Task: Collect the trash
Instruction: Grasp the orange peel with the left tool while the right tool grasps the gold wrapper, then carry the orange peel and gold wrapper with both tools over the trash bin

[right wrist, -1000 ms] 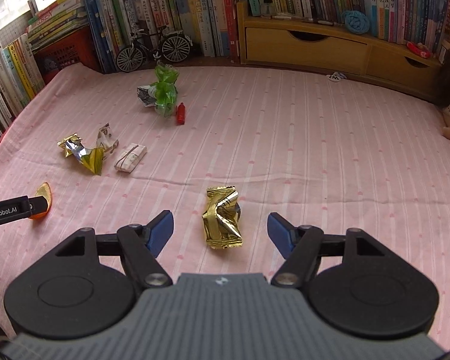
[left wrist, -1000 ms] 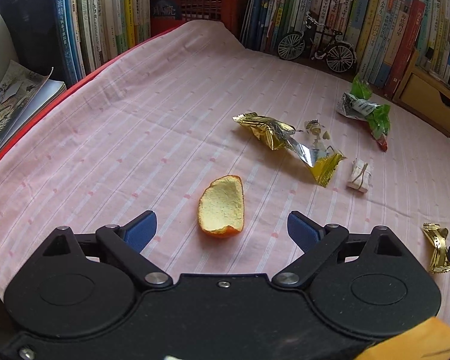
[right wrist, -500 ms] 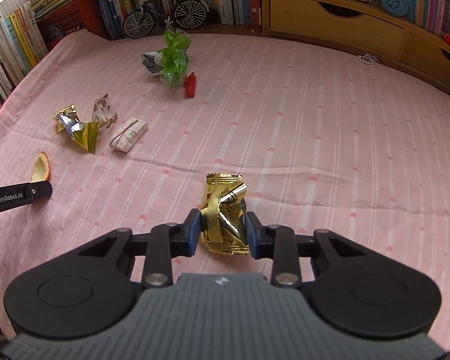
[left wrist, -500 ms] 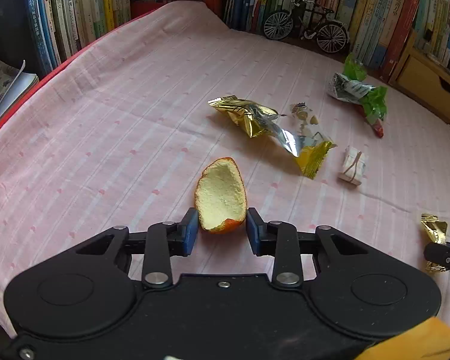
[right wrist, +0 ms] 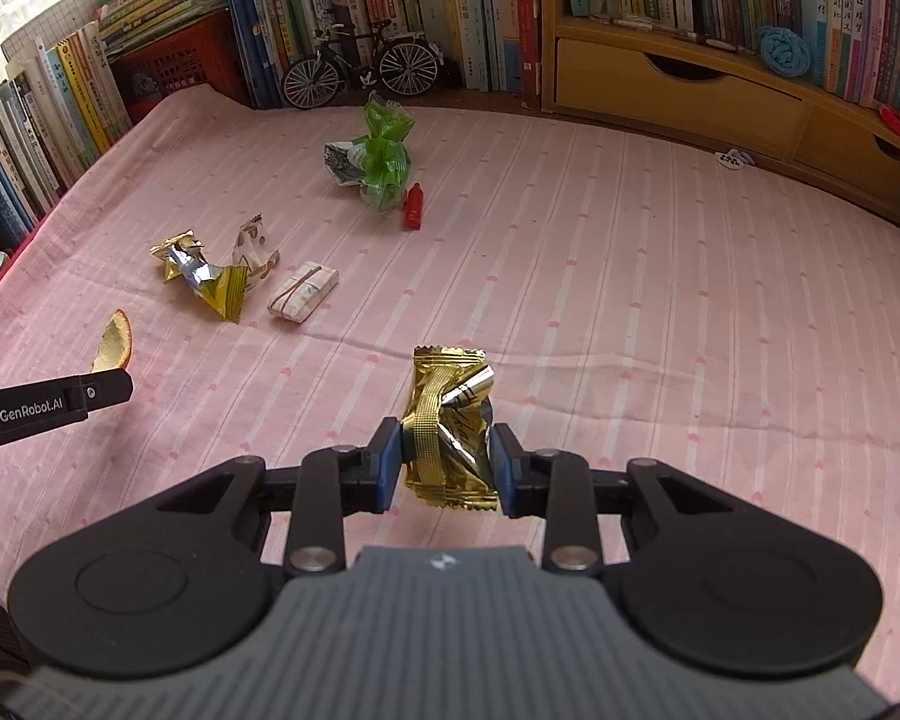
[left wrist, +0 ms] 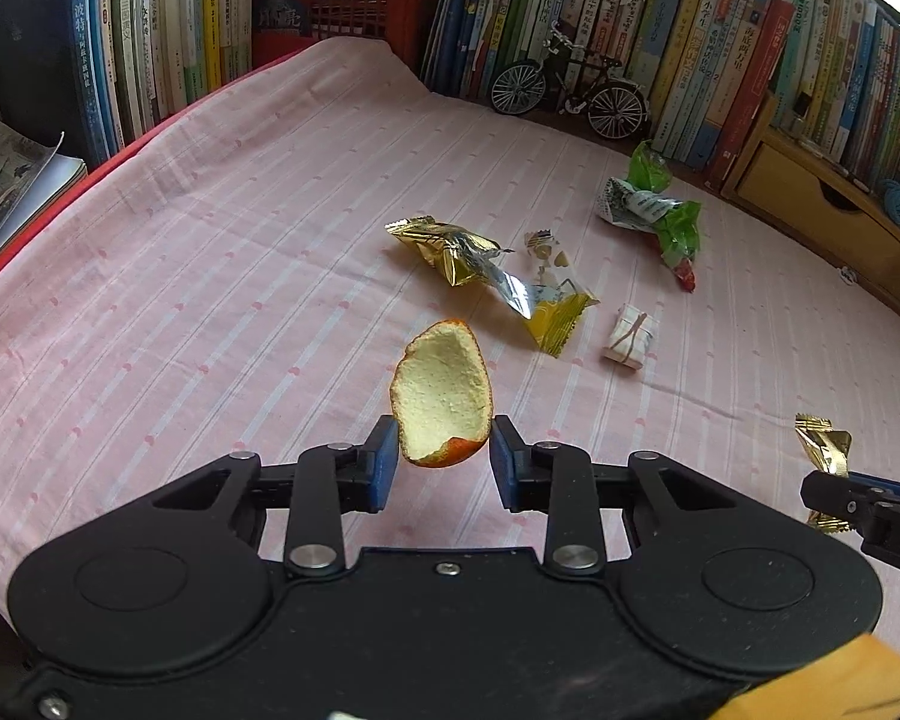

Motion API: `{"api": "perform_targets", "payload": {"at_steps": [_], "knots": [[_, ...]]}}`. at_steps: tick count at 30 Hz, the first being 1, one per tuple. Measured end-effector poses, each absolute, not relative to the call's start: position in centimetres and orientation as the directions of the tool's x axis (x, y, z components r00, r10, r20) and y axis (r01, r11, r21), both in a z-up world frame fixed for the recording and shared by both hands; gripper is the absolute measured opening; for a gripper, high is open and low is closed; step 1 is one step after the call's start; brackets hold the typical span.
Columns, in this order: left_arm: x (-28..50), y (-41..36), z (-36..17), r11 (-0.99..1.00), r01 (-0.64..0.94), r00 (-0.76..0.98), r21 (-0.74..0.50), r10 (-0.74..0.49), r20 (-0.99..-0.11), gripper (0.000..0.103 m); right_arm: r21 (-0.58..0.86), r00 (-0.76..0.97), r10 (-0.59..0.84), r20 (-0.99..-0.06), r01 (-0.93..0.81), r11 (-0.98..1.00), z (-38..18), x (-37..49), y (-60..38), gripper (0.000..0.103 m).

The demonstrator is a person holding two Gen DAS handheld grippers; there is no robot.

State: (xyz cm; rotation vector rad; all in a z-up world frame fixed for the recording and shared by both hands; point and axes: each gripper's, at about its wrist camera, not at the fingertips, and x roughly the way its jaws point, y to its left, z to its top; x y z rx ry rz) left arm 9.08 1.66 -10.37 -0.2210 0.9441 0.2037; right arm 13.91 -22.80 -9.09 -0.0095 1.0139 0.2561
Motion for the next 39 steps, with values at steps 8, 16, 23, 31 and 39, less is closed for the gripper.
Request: {"api": "perform_targets", "payload": {"at_steps": [8,16,23,31,39], "knots": [[3.4,1.0,-6.5,0.962,-0.241,0.592,-0.13,0.04,-0.805,0.031,0.12,0.526,0.228,-0.819,-0.232,0.965,-5.7,10.4,-22.0,0.038],[-3.0,1.3,-2.5,0.964,-0.23,0.611,-0.129,0.04,-0.79,0.031,0.131,0.556,0.266,-0.788,-0.271,0.954,-2.3,5.8,-20.6,0.038],[-7.9,2.7,-1.9,0.958,-0.252,0.613,-0.136,0.049,-0.789,0.031,0.143,0.546,0.306,-0.78,-0.321,0.936,-1.1,1.9,-18.9,0.038],[-12.6,4.1,-3.0,0.949,-0.28,0.583,-0.147,0.046,-0.811,0.031,0.165,0.491,0.356,-0.795,-0.389,0.906,-1.2,-2.3,-17.0,0.038],[-16.8,5.6,-5.0,0.94,-0.311,0.519,-0.139,0.046,-0.853,0.031,0.218,0.399,0.404,-0.823,-0.435,0.874,-2.7,-5.5,-15.0,0.038]]}}
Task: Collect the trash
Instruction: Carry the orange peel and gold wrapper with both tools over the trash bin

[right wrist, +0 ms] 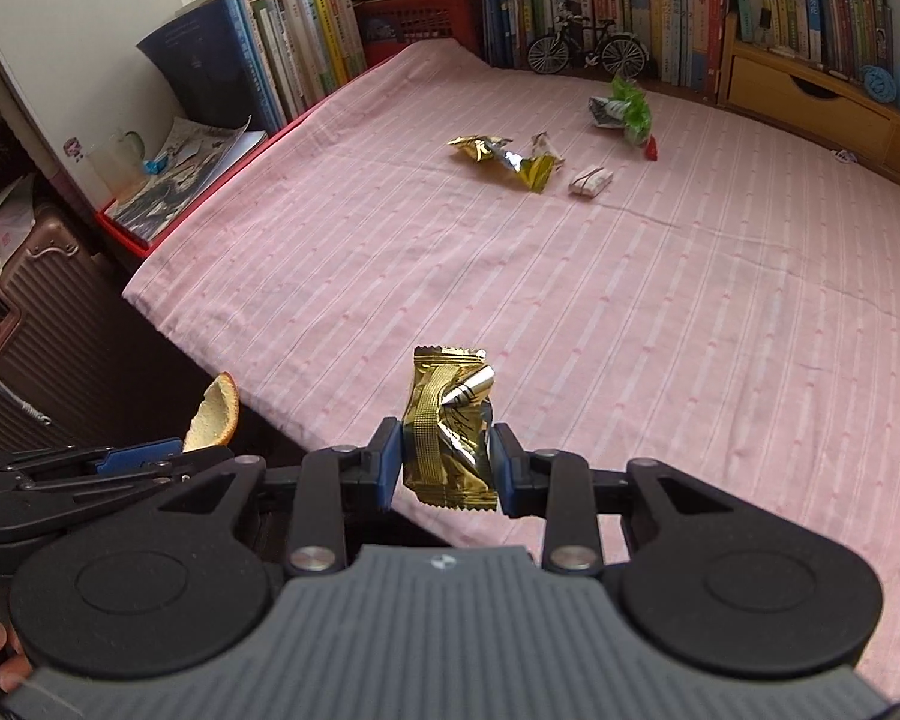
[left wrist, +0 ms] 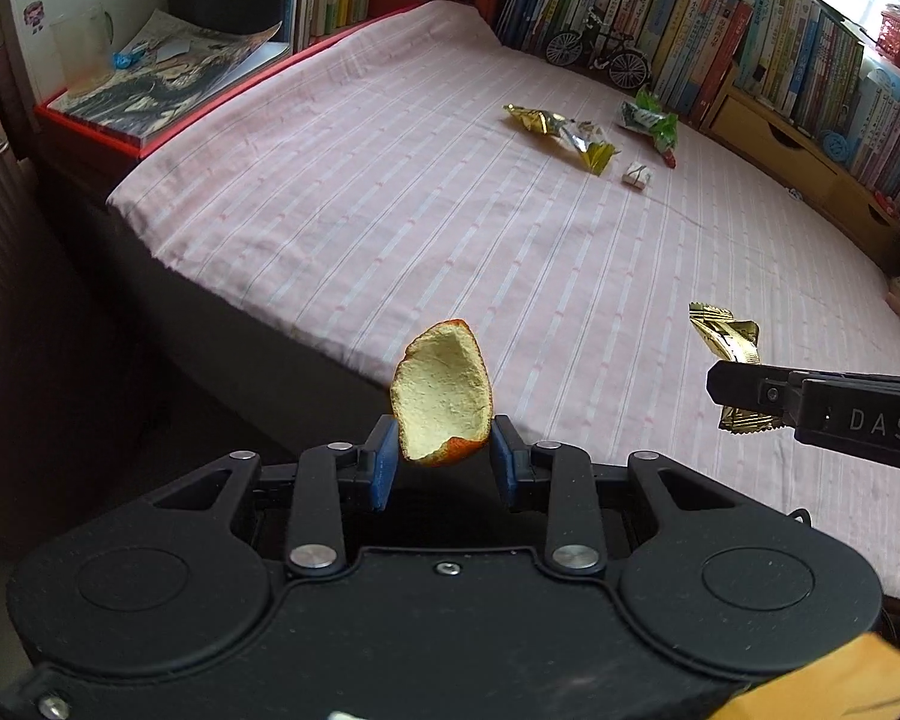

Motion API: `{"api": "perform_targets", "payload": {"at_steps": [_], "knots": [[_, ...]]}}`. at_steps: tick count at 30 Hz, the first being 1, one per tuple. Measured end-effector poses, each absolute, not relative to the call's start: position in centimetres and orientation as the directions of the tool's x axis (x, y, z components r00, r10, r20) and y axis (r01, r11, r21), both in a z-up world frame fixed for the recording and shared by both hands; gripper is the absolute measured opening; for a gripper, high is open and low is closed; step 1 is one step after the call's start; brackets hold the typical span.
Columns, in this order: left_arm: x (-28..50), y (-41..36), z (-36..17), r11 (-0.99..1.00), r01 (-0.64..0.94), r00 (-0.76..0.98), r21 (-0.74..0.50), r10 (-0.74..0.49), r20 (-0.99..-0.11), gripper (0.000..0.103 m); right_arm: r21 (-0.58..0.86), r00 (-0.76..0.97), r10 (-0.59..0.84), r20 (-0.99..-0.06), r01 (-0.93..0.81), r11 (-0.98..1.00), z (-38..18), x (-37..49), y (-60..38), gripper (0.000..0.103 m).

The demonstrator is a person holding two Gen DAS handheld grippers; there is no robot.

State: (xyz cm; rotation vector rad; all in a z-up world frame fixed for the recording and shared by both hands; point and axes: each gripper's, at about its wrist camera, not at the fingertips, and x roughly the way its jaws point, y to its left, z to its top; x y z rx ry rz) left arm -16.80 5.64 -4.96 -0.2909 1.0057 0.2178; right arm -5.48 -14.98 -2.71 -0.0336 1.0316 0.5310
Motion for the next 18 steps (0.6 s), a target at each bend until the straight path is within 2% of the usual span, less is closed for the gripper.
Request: {"api": "perform_targets", "payload": {"at_steps": [18], "knots": [[-22.9,9.0,-12.2,0.903,-0.398,0.332,-0.163,-0.024,-0.943,0.031,0.316,0.13,0.406,-0.905,-0.434,0.844,-9.1,-9.7,-10.9,0.038]]}}
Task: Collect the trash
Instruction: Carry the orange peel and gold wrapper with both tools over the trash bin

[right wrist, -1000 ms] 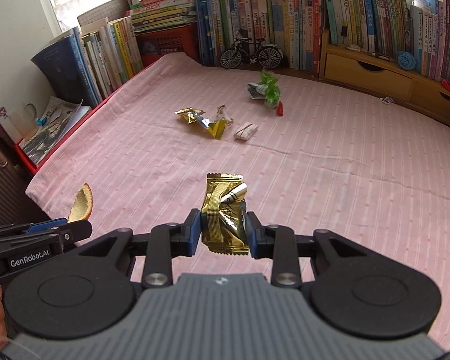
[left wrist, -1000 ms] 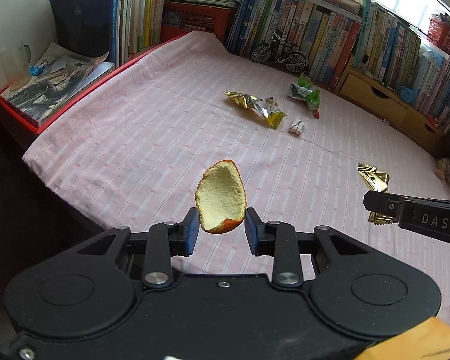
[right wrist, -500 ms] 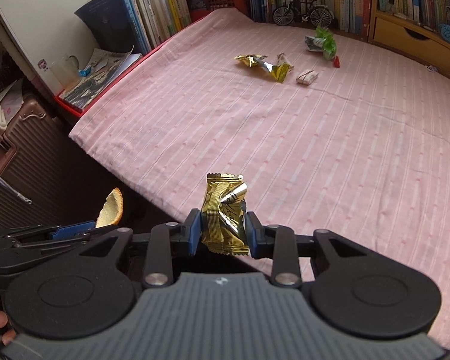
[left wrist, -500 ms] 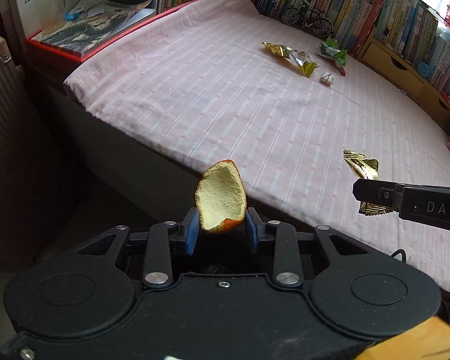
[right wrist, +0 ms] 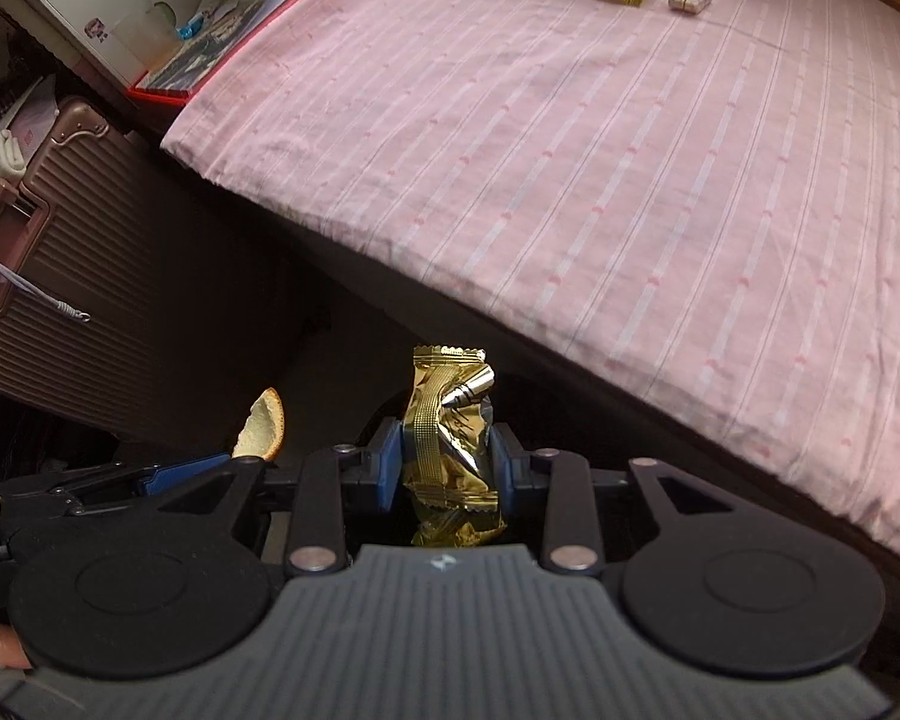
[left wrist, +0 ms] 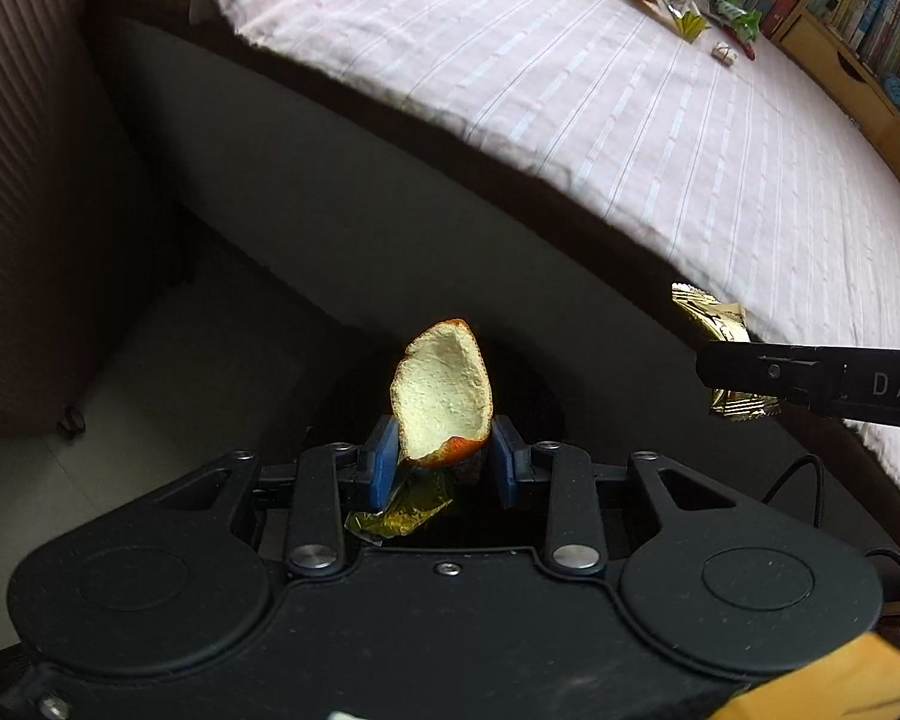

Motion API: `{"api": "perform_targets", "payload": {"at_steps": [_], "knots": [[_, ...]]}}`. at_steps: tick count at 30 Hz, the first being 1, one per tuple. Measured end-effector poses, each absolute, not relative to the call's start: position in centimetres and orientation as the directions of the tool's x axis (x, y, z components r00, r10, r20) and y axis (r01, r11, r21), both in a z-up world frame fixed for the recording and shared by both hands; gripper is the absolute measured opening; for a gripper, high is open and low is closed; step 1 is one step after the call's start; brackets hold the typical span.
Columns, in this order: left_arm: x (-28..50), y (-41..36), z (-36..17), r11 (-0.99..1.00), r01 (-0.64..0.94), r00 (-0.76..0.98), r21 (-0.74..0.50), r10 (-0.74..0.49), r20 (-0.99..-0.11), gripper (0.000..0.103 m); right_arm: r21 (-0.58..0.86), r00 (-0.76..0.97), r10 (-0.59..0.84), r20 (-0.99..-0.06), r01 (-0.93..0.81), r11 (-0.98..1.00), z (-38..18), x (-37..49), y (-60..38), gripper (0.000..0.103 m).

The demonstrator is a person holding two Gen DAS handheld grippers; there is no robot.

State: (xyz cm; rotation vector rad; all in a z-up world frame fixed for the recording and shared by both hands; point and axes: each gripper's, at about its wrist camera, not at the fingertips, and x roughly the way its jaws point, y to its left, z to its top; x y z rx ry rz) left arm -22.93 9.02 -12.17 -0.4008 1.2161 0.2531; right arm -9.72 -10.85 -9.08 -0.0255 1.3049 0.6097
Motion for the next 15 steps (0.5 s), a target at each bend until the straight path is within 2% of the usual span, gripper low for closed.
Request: {"api": "perform_targets", "payload": {"at_steps": [15], "knots": [[-23.9,8.9,-18.1,0.881,-0.433,0.24,-0.192,-0.092,-0.966,0.031,0.286,0.006,0.32,-0.948,-0.433,0.855,-14.5,-11.6,-8.5,0.038]]}}
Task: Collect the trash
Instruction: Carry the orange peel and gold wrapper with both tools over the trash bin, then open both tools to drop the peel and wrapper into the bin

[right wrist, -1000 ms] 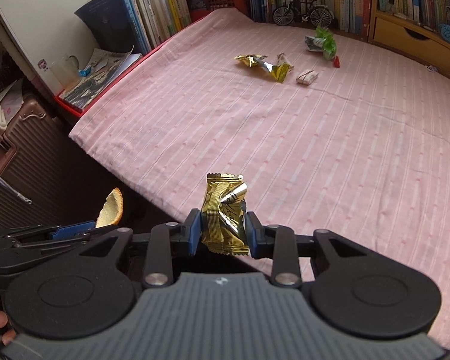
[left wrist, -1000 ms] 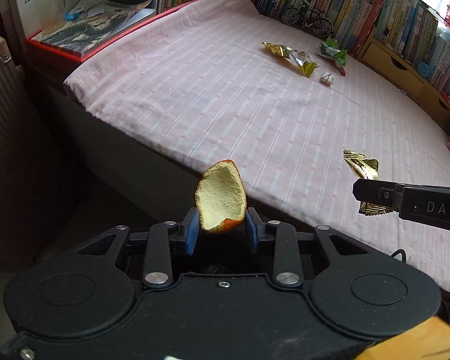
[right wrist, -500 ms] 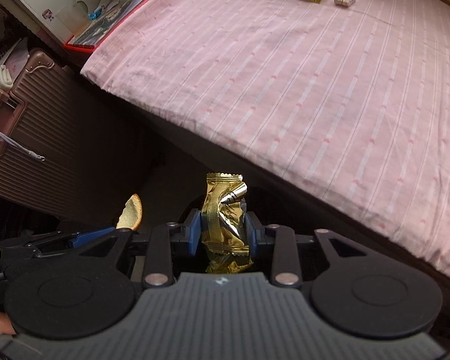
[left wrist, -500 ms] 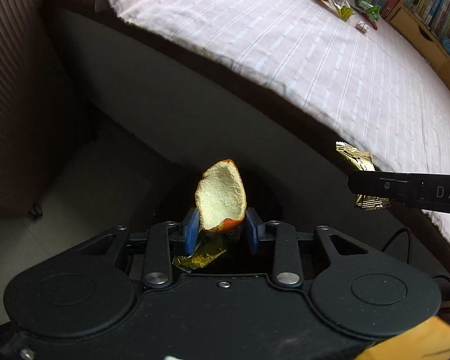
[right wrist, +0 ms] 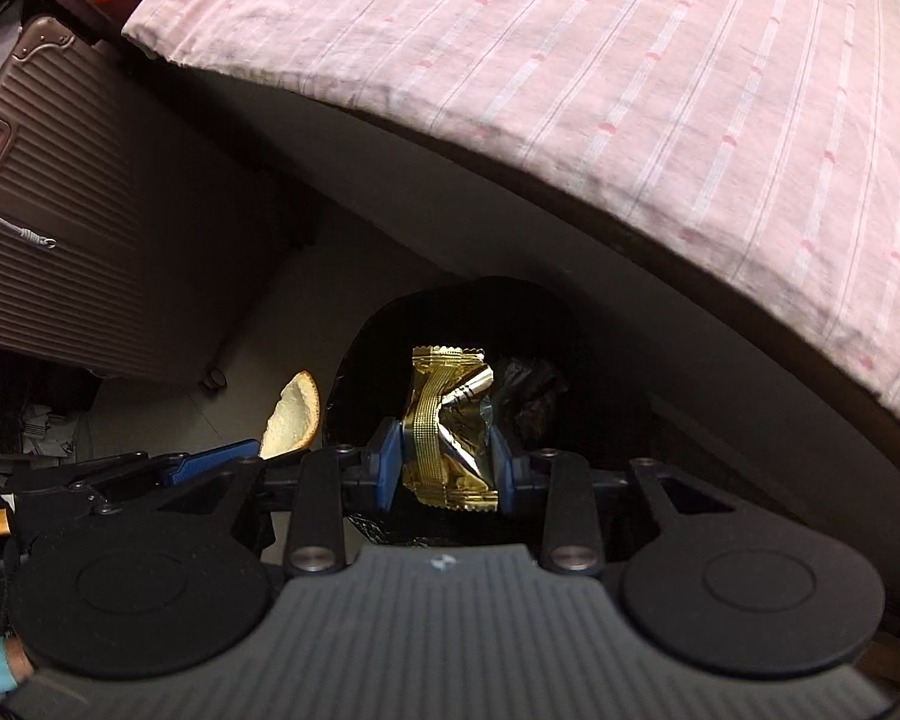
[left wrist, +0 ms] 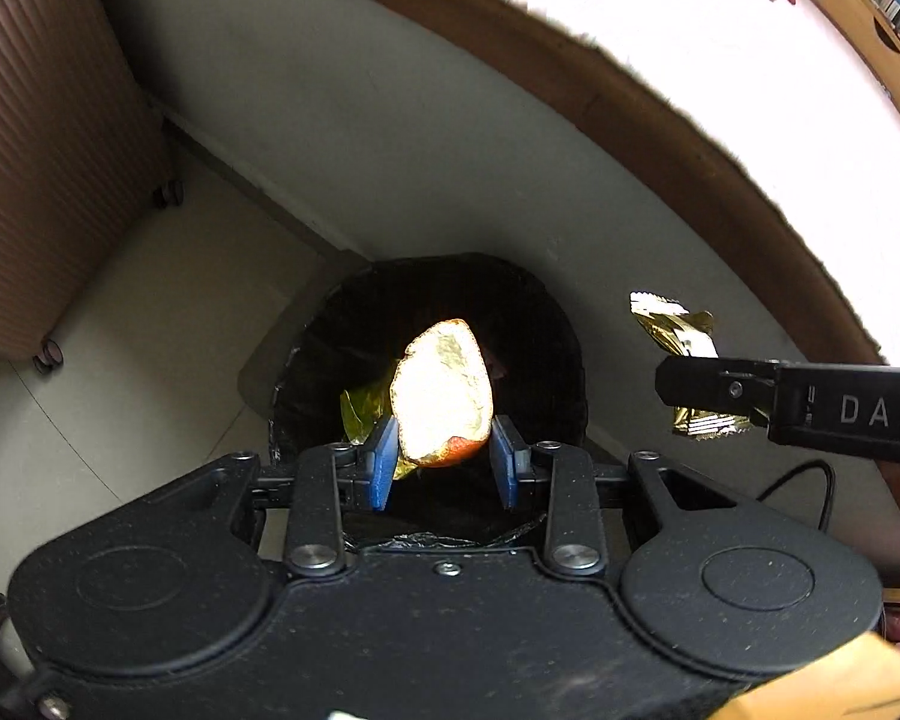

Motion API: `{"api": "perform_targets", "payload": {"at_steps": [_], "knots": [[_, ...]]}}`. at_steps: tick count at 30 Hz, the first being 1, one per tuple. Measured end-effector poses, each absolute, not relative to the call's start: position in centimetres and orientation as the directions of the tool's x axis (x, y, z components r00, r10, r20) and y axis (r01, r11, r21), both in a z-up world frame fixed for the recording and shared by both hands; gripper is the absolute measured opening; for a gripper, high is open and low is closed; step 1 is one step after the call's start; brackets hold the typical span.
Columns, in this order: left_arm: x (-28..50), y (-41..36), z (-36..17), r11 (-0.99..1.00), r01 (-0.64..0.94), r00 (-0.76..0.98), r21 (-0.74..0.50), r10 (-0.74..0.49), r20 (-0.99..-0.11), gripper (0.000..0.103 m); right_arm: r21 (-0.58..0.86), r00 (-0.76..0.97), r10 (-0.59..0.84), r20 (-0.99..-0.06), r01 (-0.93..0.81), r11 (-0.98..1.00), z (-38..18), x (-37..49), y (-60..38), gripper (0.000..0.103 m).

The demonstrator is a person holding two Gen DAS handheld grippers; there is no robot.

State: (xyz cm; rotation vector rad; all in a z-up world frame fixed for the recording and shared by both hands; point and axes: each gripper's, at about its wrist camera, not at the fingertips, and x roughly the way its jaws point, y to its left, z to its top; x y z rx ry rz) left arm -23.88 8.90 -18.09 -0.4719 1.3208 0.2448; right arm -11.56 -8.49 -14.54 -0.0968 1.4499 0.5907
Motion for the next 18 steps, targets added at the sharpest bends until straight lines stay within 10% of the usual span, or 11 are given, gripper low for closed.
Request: {"api": "perform_targets", "payload": {"at_steps": [18], "knots": [[-23.2,9.2,-19.8,0.872,-0.445,0.192,-0.202,-0.127,-0.973,0.032,0.282,-0.014,0.302,-0.953,-0.395,0.874,-16.3,-10.6,-7.8,0.04]]}}
